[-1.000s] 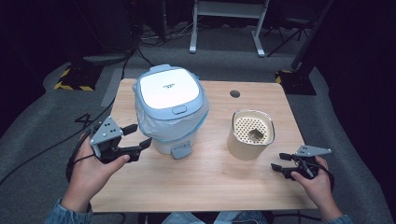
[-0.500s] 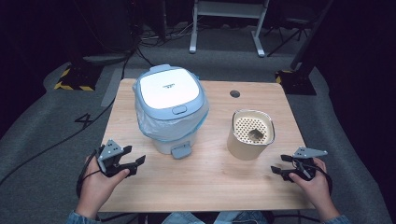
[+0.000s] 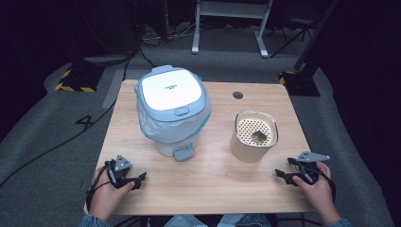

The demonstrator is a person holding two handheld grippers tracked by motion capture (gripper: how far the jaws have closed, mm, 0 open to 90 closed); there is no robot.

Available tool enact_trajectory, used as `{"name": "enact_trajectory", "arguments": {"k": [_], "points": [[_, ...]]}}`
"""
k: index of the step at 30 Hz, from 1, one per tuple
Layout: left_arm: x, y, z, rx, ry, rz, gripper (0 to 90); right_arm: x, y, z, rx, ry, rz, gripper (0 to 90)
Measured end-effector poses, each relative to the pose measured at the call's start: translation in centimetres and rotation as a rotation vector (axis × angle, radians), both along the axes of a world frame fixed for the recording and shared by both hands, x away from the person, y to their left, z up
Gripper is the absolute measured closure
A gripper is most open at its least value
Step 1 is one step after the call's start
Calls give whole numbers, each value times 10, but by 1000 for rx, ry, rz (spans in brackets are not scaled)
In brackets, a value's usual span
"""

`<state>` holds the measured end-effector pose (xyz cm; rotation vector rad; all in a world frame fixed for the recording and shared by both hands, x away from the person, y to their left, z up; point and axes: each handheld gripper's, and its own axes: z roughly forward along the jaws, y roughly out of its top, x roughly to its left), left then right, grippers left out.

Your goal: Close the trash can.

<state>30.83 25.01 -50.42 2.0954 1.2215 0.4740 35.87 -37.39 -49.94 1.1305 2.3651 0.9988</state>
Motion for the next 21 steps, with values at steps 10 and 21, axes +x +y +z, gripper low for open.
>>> {"name": "enact_trajectory", "arguments": {"k": [10, 21], "points": [[2, -4, -1, 3, 12, 27, 122, 0, 2, -5, 8, -24, -19, 116], [2, -4, -1, 4, 14, 27, 121, 0, 2, -5, 8, -22, -20, 113]]}}
